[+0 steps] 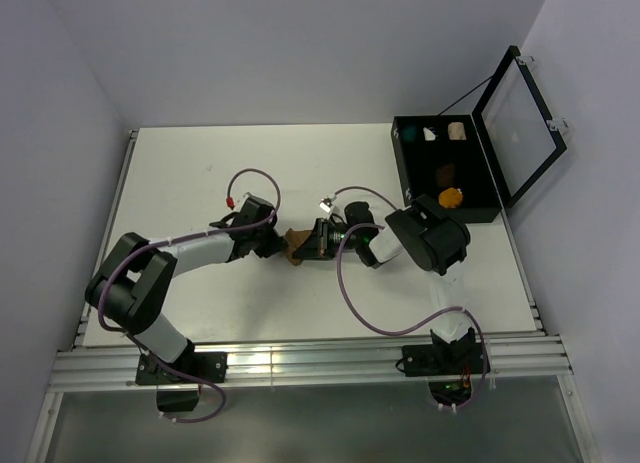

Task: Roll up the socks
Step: Roll the sock at the center of the board.

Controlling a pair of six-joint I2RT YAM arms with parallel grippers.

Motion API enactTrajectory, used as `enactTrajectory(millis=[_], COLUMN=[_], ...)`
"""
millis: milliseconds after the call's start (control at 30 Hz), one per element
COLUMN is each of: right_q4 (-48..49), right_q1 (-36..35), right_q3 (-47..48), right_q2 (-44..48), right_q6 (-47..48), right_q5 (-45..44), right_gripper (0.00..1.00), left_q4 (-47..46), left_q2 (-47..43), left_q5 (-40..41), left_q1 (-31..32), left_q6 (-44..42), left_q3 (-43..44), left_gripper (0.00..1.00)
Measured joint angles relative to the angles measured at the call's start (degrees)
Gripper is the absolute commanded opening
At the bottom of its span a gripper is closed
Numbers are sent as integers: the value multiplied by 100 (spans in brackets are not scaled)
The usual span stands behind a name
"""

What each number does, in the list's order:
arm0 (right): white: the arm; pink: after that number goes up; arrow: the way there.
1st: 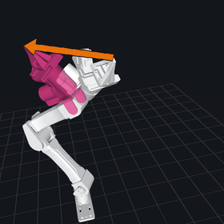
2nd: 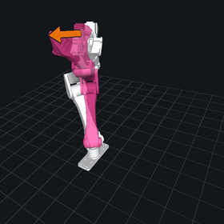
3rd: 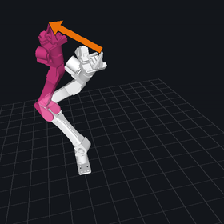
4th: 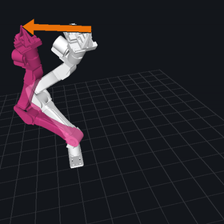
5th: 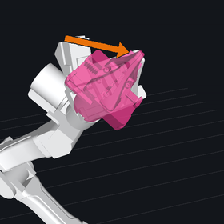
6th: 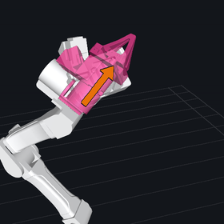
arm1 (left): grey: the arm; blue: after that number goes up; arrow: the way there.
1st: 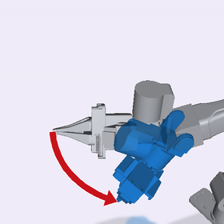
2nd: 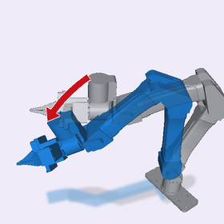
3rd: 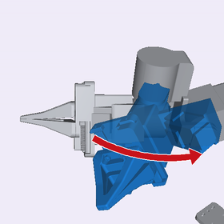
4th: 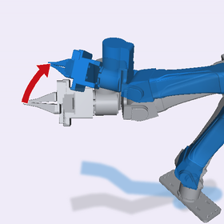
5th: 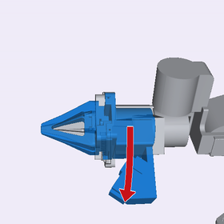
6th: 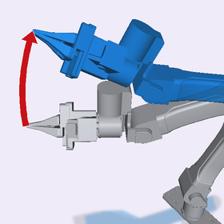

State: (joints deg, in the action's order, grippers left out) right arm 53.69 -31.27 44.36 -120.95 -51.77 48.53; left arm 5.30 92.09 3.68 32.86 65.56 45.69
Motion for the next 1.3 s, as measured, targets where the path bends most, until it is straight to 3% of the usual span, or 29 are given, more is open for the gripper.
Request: enactTrajectory(millis=[133,233,500,700,900,1300], right_q4=[-662,-1377,-2813,-3226,-3512,-3705], right_q1=[-114,-289,-1456,-2376,-2721,-2813], right_q3=[-2,-48,-98,-9,393,802], right_q2=[407,946,2459,2653,2238,1620], right_q6=[474,1025,2544,3414,3853,4089], right_q5=[-334,-927,-3711,-5211,-5788,-6135], right_gripper=[40,46,51,51,51,47], left_q4=[282,518,1176,1329,1394,1423], left_q2=[63,63,142,144,151,162], left_q5=[15,39,179,203,203,216], left_q1=[13,13,74,98,98,98], left_q6=[-96,-216,-542,-629,-638,-634], left_q3=[188,284,634,695,726,739], left_gripper=[2,2,3,3,3,6])
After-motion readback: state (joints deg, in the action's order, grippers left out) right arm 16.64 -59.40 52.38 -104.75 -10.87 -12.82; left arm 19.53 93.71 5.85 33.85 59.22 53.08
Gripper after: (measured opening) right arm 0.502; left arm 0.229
